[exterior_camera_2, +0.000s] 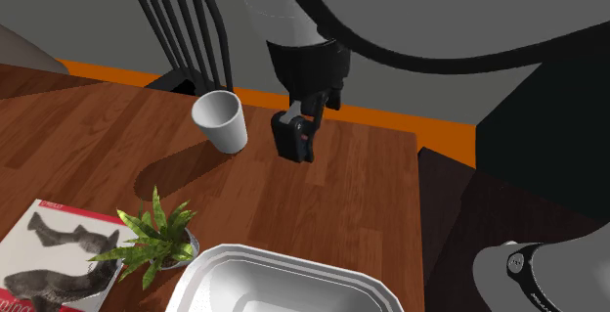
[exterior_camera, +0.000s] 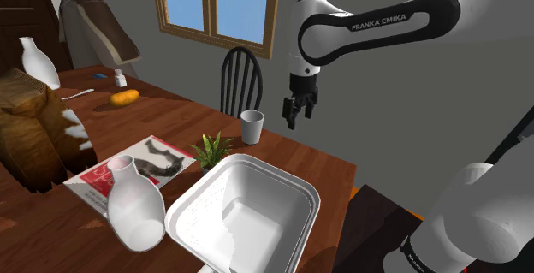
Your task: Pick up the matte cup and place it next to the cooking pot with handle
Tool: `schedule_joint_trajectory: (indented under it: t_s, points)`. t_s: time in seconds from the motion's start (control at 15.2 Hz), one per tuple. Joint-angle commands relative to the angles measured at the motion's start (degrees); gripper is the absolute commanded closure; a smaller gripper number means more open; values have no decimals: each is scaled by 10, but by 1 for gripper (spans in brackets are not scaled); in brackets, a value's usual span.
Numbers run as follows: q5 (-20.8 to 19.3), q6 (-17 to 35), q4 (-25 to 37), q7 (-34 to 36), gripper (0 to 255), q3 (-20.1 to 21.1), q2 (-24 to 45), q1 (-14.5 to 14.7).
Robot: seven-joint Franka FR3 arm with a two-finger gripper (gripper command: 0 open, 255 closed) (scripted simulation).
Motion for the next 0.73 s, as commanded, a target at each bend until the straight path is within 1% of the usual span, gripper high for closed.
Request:
schedule_joint_trajectory:
  t_s: [0.0, 0.33, 0.66]
  points:
    - [-7, 22, 26, 5, 0, 3, 41, 0]
    - [-27, 55, 110, 22, 0, 10, 145, 2]
    - [-50, 70, 214, 38, 0, 12, 252, 10]
